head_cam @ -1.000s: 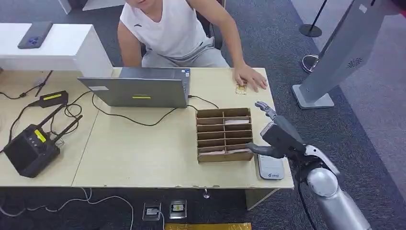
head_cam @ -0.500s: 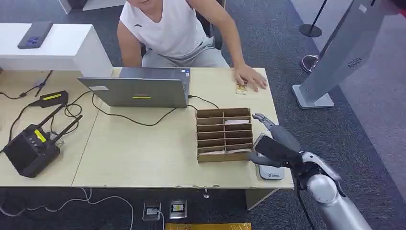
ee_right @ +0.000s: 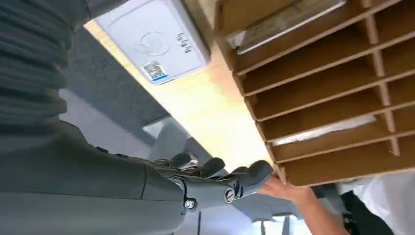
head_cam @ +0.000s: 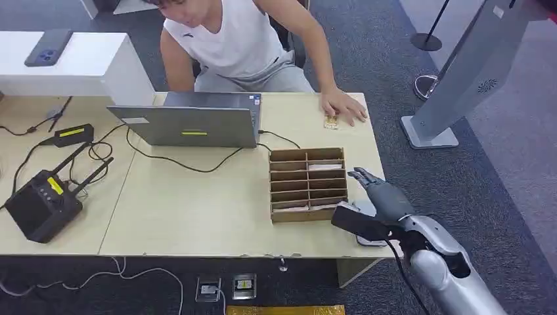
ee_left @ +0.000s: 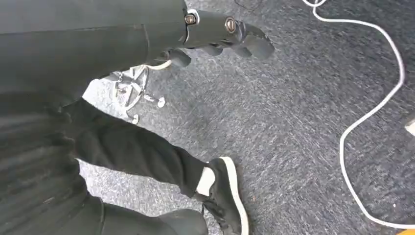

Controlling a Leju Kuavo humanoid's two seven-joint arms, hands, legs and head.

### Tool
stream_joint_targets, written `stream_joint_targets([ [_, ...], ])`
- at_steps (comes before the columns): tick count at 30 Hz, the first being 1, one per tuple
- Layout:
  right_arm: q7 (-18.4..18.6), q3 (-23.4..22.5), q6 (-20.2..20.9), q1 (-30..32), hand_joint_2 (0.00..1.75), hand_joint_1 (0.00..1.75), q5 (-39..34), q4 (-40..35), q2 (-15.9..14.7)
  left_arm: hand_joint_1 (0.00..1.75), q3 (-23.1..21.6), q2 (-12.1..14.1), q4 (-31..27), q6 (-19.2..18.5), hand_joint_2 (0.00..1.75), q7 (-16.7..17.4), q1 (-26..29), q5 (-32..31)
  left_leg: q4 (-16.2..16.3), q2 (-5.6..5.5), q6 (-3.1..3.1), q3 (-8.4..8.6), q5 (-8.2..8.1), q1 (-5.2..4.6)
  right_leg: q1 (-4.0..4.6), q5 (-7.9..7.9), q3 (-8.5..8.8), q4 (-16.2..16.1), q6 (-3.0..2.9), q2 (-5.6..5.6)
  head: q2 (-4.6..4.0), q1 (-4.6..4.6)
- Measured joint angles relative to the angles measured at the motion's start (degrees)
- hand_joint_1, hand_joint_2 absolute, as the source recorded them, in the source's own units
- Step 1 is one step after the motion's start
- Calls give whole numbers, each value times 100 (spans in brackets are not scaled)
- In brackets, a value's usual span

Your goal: Pass the card to the sensor for recognition and then transmit it.

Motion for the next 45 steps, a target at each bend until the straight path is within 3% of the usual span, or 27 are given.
stream_joint_targets([
  [4,142,46,-171,-2,175,0,356,0,0,0,9,-15,0,85,175,2,14,-2,0,0,0,1,0,0,0,0,-1,-1,0,0,0,0],
  [14,67,98,-378,-46,175,0,918,4,112,0,66,-66,0,83,175,42,-119,-94,0,0,0,1,0,1,1,0,0,0,0,0,0,0],
  [26,-125,275,-627,-15,175,0,937,181,465,0,123,-114,-2,51,175,72,-184,-170,0,0,0,1,0,1,1,-1,0,0,-2,0,0,0],
  [45,-357,542,-643,-6,175,0,692,391,575,0,149,-133,-2,-17,175,72,-269,-330,0,0,0,0,0,1,1,-1,0,0,-2,0,0,0],
])
